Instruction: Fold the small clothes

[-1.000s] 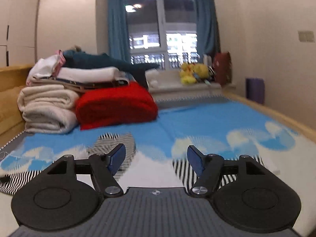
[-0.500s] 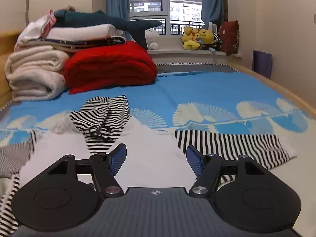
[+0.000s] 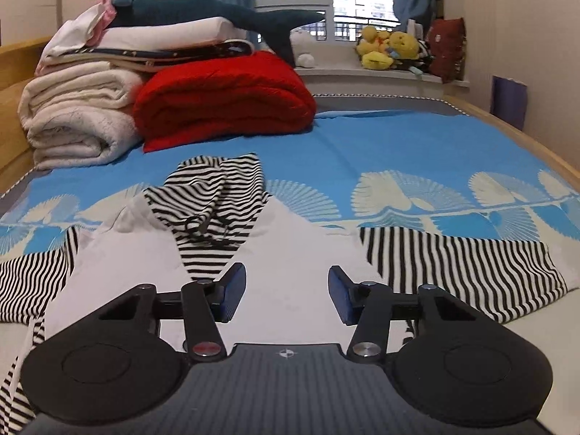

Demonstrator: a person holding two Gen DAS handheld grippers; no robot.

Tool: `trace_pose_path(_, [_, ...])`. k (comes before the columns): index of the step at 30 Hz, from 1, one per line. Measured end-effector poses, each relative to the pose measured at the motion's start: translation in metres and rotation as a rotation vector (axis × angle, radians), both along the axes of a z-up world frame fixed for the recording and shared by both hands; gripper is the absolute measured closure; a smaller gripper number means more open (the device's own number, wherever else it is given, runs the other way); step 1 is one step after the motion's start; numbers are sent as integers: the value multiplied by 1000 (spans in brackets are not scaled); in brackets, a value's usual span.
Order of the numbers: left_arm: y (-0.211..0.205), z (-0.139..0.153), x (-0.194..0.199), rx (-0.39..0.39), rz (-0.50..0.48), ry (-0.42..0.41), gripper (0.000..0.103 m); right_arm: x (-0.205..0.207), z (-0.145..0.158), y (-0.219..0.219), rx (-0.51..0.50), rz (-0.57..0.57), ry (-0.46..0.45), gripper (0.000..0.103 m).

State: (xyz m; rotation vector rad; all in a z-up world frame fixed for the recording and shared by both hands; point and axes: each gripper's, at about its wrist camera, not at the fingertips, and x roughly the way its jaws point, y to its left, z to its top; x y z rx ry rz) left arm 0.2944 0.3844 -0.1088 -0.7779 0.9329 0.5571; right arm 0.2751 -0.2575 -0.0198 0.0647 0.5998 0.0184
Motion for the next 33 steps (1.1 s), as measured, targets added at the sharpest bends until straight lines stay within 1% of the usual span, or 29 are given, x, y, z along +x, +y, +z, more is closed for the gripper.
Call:
trace_pose_path(2, [7,-1,-5,-21,41,-1,70,-1,1,0,-6,4,1,51])
trace_pose_path(5, [16,-2,-12,-27,108,4,70,-3,0,-3,-3,-4,6,51])
trace_pose_path(6, [18,-3,-15,-40,121,0,70,-3,0,-5,-1,-9,11,52])
trace_pose_path(7, [20,-5,-14,-56,129,-4,70,-3,-1,-6,1,-12,16,55])
trace_pose_path(8, [20,-6,-15,-67,134,-9,70,-3,-1,-7,4,-16,22,59])
trace_pose_path(10, [19,-6,-15,-69,135,-11,70,-3,-3,-8,3,-22,31,61])
trace_pose_path(11, [19,-6,-15,-67,135,-10,70,-3,-4,-8,3,-25,35,67])
trace_pose_path(13, [19,-8,-13,-65,137,-10,70,-3,-5,-9,18,-21,45,73])
trace_pose_path(18, [20,-10,-11,-56,148,-15,70,-4,-8,-8,5,-8,57,73])
trace_pose_path(21, [18,-9,-8,-32,142,-16,70,-4,-10,-6,-7,9,74,73])
trace_pose_path(22, [17,-9,-7,-20,137,-17,74,-4,-10,-6,-10,12,79,73])
trace_pose_path(23, [16,-8,-6,0,133,-16,92,-4,-11,-6,-14,13,82,73])
trace_pose_path(24, [13,-6,-5,33,124,-11,97,-5,-11,-6,-16,14,82,73])
trace_pose_path(25, [10,-2,-3,69,113,-15,97,-5,-11,-7,-16,14,82,73])
trace_pose_path(28, [-13,25,6,212,48,-65,98,-4,-11,-9,-4,15,86,73])
trace_pose_path(29, [-27,40,11,257,4,-109,98,-4,-11,-9,-2,16,86,76])
trace_pose_path(30, [-42,55,15,281,-44,-162,98,-4,-11,-9,1,17,85,80])
trace_pose_path(31, [-57,67,17,293,-90,-212,99,-3,-11,-9,2,19,85,88])
trace_pose_path(32, [-77,83,20,301,-154,-281,99,-3,-11,-8,4,21,85,90])
trace_pose_path(33, [-96,96,21,305,-213,-338,99,-2,-11,-8,6,22,87,90])
